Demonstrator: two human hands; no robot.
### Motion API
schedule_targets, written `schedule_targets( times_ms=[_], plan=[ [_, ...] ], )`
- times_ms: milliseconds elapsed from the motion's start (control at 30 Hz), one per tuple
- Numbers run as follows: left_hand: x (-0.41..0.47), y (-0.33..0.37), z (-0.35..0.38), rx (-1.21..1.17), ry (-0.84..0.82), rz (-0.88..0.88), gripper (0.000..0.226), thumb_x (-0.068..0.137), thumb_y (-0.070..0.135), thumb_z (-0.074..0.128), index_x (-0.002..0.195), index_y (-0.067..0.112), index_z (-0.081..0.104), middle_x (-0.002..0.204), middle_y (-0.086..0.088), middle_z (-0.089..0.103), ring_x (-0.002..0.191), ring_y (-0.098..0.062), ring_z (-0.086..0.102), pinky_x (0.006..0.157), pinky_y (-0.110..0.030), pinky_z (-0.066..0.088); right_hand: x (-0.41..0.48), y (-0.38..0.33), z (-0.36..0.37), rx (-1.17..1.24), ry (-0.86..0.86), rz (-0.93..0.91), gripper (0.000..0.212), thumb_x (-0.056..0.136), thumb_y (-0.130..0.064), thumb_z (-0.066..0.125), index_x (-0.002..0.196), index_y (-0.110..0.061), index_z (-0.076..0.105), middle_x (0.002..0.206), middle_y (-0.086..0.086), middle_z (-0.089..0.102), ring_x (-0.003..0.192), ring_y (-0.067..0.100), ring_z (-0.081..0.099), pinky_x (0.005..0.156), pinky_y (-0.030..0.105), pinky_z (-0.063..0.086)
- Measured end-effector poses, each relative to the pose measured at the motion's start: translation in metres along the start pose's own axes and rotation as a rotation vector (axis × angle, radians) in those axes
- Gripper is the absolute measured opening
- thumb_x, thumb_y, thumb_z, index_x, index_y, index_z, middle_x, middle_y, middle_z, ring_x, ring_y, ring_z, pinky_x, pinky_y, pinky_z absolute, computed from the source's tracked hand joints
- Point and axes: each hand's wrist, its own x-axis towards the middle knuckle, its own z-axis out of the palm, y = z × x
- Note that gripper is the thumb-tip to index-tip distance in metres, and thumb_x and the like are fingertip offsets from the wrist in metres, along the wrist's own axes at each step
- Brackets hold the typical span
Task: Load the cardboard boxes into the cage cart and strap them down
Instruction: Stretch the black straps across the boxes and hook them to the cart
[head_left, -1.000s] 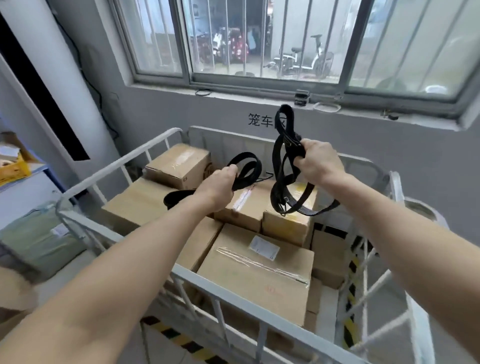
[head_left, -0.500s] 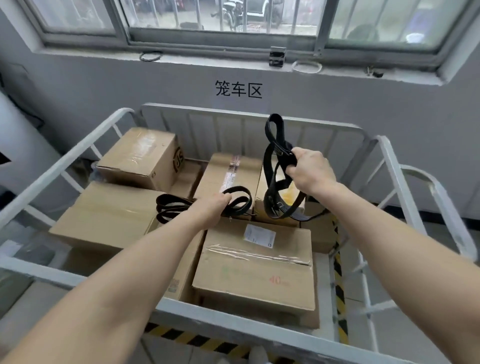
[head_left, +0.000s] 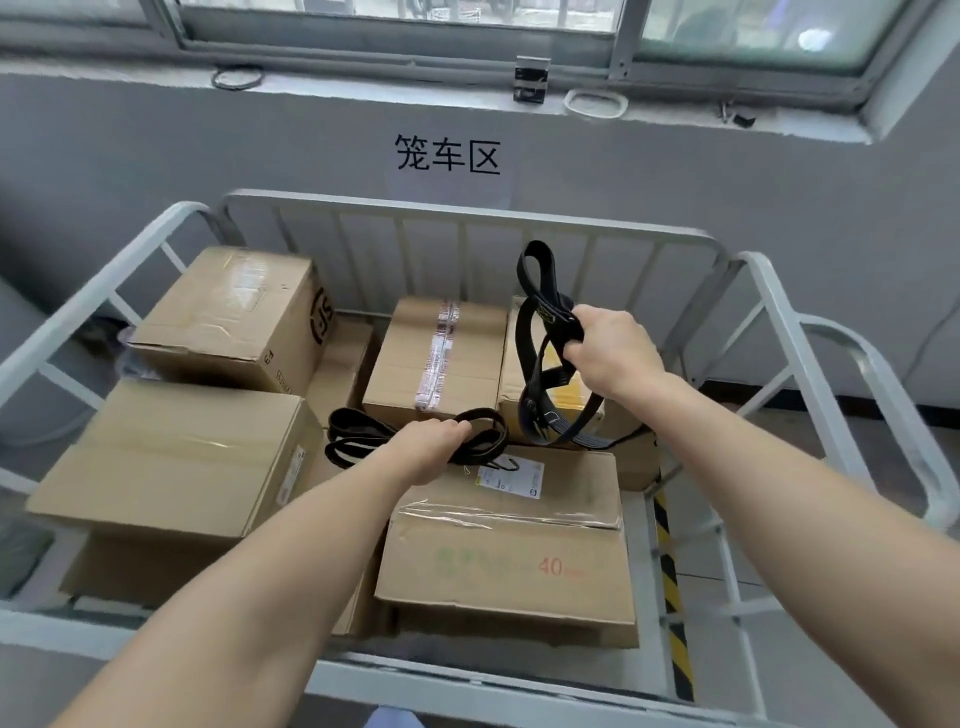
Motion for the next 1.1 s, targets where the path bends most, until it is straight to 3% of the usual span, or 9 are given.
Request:
schedule_targets(
  times_ms=[233,433,600,733,867,1000,1100],
  plan=[
    [0.01,-0.028,0.002,0.069,-0.043,0.154,0.04,0.09,-0.002,0.044,0.126,0.015,0.052,0.12,-0.007,0.058,0.106,-0.027,0.056,0.084,-0.035,0.046,-0.002,-0.022,0.015,-0.016,0.045,0.089,0.013,0.095,-0.02,0.051,0.106,-0.015,0.057,0.096,0.009,0.061,0.083,0.028,0.054,0.065,0.032,0.039],
    [-0.003,-0.061,-0.049,-0.132,0.161,0.136,0.043,0.091,-0.004,0.039,0.127,0.014,0.054,0.128,-0.005,0.056,0.115,-0.026,0.052,0.092,-0.033,0.043,-0.004,-0.054,0.017,0.02,0.081,0.149,0.01,0.094,-0.019,0.051,0.1,-0.016,0.058,0.091,0.006,0.06,0.081,0.027,0.053,0.066,0.031,0.04],
    [-0.031,-0.074,-0.106,-0.484,0.416,0.114,0.028,0.094,0.011,0.049,0.12,0.013,0.059,0.121,-0.002,0.06,0.109,-0.017,0.056,0.093,-0.026,0.042,0.0,-0.091,0.005,0.085,0.065,0.154,0.004,0.09,-0.017,0.053,0.091,-0.018,0.057,0.091,0.007,0.061,0.085,0.03,0.056,0.071,0.034,0.045],
    [-0.052,-0.068,-0.144,-0.738,0.503,0.129,0.025,0.094,0.017,0.055,0.118,0.012,0.059,0.11,0.0,0.063,0.098,-0.013,0.059,0.086,-0.023,0.046,0.001,-0.119,-0.009,0.127,0.059,0.104,0.006,0.089,-0.016,0.054,0.087,-0.021,0.057,0.087,0.004,0.059,0.082,0.029,0.055,0.069,0.032,0.043],
    [-0.065,-0.068,-0.173,-1.081,0.569,0.056,0.033,0.093,0.016,0.059,0.125,0.009,0.055,0.112,-0.006,0.063,0.101,-0.017,0.061,0.076,-0.016,0.046,0.006,-0.138,-0.024,0.14,0.067,0.029,0.005,0.088,-0.015,0.057,0.087,-0.019,0.06,0.09,0.008,0.064,0.086,0.03,0.06,0.075,0.039,0.052],
    [-0.079,-0.073,-0.186,-1.349,0.451,-0.013,0.038,0.095,0.028,0.057,0.128,0.011,0.054,0.118,-0.006,0.063,0.106,-0.02,0.061,0.074,-0.023,0.047,0.013,-0.152,-0.032,0.155,0.033,-0.052,0.008,0.086,-0.012,0.059,0.084,-0.019,0.06,0.088,0.008,0.065,0.085,0.03,0.062,0.074,0.038,0.052],
    [-0.083,-0.077,-0.194,-1.608,0.402,-0.075,0.033,0.093,0.042,0.055,0.107,0.013,0.065,0.104,-0.001,0.067,0.096,-0.021,0.06,0.081,-0.034,0.046,0.019,-0.163,-0.028,0.138,-0.031,-0.121,0.01,0.086,-0.011,0.06,0.086,-0.021,0.062,0.086,0.008,0.066,0.084,0.028,0.063,0.073,0.037,0.051]
  ],
)
